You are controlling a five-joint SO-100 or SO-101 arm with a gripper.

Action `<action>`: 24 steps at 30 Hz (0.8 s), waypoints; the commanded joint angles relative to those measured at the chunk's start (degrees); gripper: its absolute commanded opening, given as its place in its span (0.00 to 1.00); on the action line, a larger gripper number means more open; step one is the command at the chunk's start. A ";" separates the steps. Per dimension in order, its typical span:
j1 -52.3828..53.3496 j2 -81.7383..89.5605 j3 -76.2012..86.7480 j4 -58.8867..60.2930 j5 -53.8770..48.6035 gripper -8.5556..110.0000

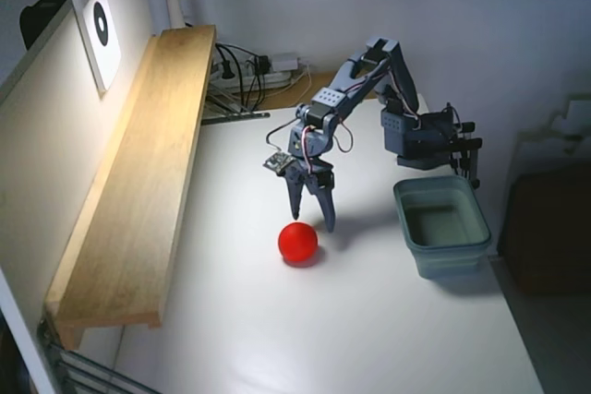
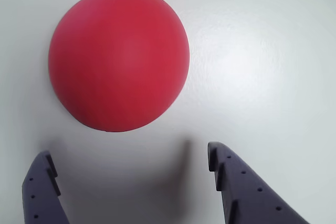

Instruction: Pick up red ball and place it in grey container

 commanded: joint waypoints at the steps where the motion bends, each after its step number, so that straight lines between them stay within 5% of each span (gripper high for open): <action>1: -0.53 -1.63 -7.70 2.09 0.09 0.39; 17: -0.53 -27.22 -48.95 17.74 0.09 0.39; 23: -0.53 -26.75 -48.15 17.41 0.09 0.39; 24: -0.53 -26.75 -48.15 17.41 0.09 0.27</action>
